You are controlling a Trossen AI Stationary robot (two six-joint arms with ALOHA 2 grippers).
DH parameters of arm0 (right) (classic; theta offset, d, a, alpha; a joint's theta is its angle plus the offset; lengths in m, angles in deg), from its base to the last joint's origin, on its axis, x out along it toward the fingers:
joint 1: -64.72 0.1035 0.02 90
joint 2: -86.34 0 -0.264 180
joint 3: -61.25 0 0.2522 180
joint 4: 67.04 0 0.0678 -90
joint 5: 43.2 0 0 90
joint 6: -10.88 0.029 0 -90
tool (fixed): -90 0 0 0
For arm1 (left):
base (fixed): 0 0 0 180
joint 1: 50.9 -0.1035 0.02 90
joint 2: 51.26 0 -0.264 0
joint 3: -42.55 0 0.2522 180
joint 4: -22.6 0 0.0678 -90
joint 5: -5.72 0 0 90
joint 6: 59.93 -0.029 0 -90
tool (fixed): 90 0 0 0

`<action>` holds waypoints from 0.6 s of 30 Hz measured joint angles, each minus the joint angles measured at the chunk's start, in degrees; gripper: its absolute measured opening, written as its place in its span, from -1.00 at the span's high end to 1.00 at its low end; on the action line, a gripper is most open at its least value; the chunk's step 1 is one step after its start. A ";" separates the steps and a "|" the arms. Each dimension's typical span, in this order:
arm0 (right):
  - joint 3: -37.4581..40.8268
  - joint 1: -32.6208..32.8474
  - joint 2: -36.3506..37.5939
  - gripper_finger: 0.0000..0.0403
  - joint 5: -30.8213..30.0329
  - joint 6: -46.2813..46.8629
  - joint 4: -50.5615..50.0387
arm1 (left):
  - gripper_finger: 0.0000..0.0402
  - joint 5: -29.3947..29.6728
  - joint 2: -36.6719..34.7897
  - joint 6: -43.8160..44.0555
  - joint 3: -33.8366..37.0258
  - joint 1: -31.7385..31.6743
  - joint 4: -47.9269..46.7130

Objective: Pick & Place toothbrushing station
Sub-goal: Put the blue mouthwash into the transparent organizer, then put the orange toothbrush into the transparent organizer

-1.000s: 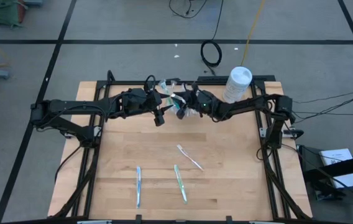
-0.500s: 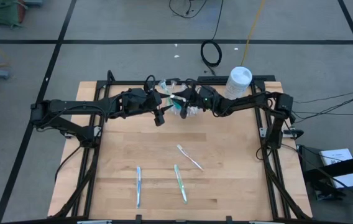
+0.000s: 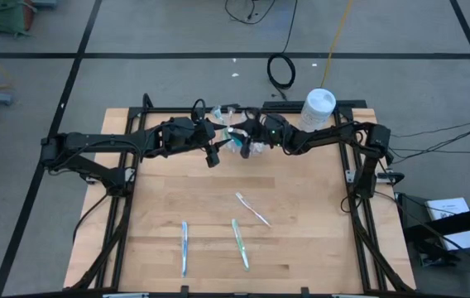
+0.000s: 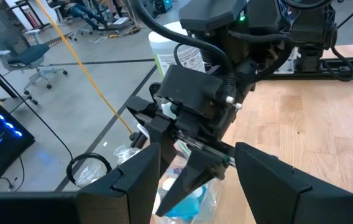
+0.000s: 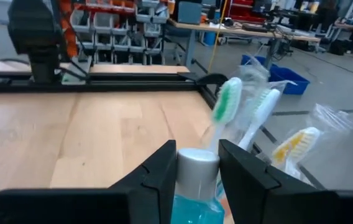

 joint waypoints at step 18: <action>0.00 0.40 0.02 0.45 -5.60 -2.06 -2.72 | -0.06 0.00 0.00 0.00 0.00 -0.01 -0.06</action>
